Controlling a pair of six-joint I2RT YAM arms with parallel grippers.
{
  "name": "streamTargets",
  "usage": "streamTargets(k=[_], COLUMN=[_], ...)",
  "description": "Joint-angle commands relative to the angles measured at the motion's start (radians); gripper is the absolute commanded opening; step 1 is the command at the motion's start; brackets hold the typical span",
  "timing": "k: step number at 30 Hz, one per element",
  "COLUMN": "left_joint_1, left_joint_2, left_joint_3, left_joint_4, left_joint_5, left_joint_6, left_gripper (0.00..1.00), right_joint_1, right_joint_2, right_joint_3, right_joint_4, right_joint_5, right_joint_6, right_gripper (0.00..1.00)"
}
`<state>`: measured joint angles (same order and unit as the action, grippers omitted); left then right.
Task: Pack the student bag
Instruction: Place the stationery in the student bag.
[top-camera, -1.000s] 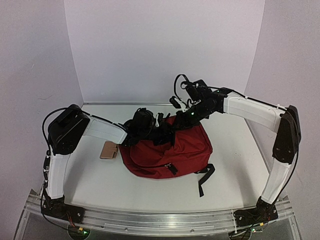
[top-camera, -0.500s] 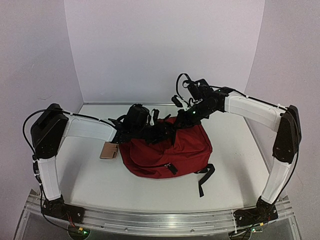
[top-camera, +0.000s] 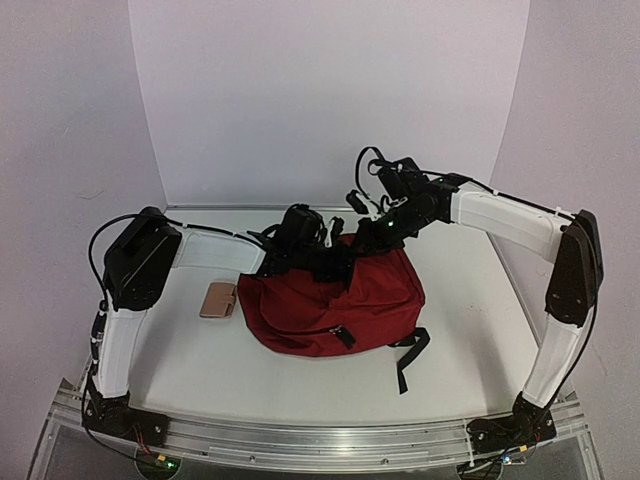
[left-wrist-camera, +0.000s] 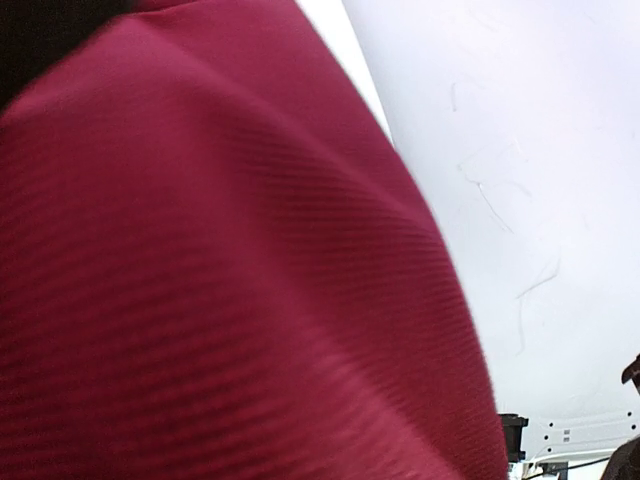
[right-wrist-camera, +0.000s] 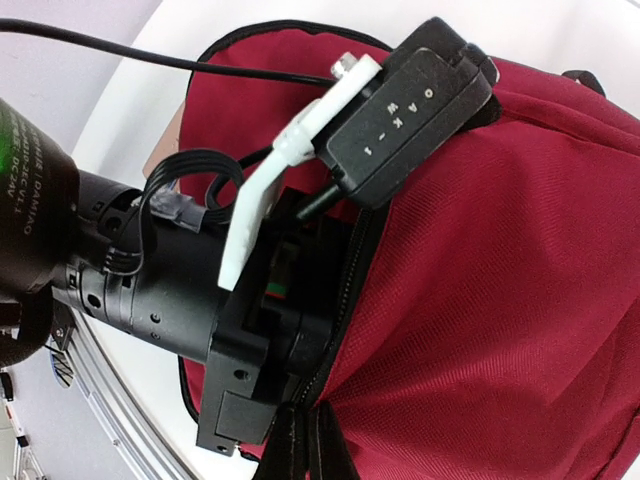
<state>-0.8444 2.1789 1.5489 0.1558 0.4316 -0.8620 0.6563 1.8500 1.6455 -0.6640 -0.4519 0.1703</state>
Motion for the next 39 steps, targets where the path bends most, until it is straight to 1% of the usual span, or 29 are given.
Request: streamTargets(k=[1, 3, 5, 7, 10, 12, 14, 15, 18, 21, 23, 26, 28, 29, 31, 33, 35, 36, 39], left_joint_1=[-0.007, -0.003, -0.003, -0.003, -0.001, 0.005, 0.036, 0.058, 0.13, 0.191, 0.226, 0.295, 0.303, 0.303, 0.298, 0.289, 0.262, 0.249, 0.22], left_joint_2=[-0.065, -0.153, -0.24, -0.339, -0.47, -0.554, -0.626, -0.675, -0.79, -0.887, -0.932, -0.951, -0.919, -0.898, -0.857, -0.83, -0.8, -0.782, -0.716], left_joint_3=[-0.021, -0.105, -0.184, -0.255, -0.33, -0.389, -0.469, -0.515, -0.651, -0.737, -0.763, -0.792, -0.764, -0.749, -0.717, -0.687, -0.641, -0.621, -0.584], left_joint_4=[-0.009, -0.031, -0.075, -0.116, -0.242, -0.312, -0.344, -0.351, -0.383, -0.468, -0.542, -0.6, -0.671, -0.705, -0.743, -0.782, -0.835, -0.861, -0.868], left_joint_5=[0.011, -0.048, -0.108, -0.152, -0.246, -0.317, -0.338, -0.336, -0.357, -0.423, -0.477, -0.48, -0.517, -0.535, -0.552, -0.573, -0.642, -0.661, -0.688], left_joint_6=[0.048, 0.049, 0.062, 0.082, 0.104, 0.085, 0.032, -0.009, -0.069, -0.099, -0.105, -0.086, -0.042, -0.02, 0.027, 0.064, 0.088, 0.098, 0.128], left_gripper=[0.23, 0.37, 0.47, 0.52, 0.63, 0.73, 0.85, 0.88, 0.99, 1.0, 1.0, 1.0, 1.0, 1.0, 1.0, 1.0, 0.99, 0.98, 0.9], right_joint_1=[-0.001, -0.005, -0.005, -0.005, -0.006, -0.006, -0.005, -0.005, -0.006, -0.005, -0.005, -0.006, -0.006, -0.006, -0.006, -0.006, -0.013, -0.023, -0.063], right_joint_2=[-0.003, -0.002, 0.0, 0.006, 0.021, 0.032, 0.042, 0.05, 0.071, 0.085, 0.086, 0.075, 0.066, 0.062, 0.045, 0.028, 0.01, 0.002, -0.021], right_joint_3=[0.009, 0.005, -0.001, -0.009, -0.021, -0.028, -0.033, -0.033, -0.033, -0.033, -0.032, -0.03, -0.02, -0.015, -0.005, 0.008, 0.024, 0.032, 0.047], right_joint_4=[0.012, 0.013, 0.014, 0.015, 0.017, 0.021, 0.023, 0.023, 0.025, 0.024, 0.023, 0.024, 0.024, 0.023, 0.017, 0.013, 0.006, 0.005, 0.009], right_joint_5=[-0.028, -0.024, -0.016, -0.013, -0.025, -0.028, -0.022, -0.022, -0.016, -0.01, -0.011, -0.009, -0.003, 0.002, 0.023, 0.05, 0.069, 0.053, -0.028], right_joint_6=[0.01, 0.009, 0.005, 0.001, 0.003, 0.004, 0.003, 0.002, -0.001, -0.006, -0.01, -0.019, -0.026, -0.031, -0.046, -0.062, -0.075, -0.077, -0.08], right_gripper=[0.0, 0.0, 0.0, 0.0, 0.0, 0.0, 0.0, 0.0, 0.0, 0.01, 0.1, 0.24, 0.39, 0.49, 0.67, 0.8, 0.93, 0.98, 0.98])
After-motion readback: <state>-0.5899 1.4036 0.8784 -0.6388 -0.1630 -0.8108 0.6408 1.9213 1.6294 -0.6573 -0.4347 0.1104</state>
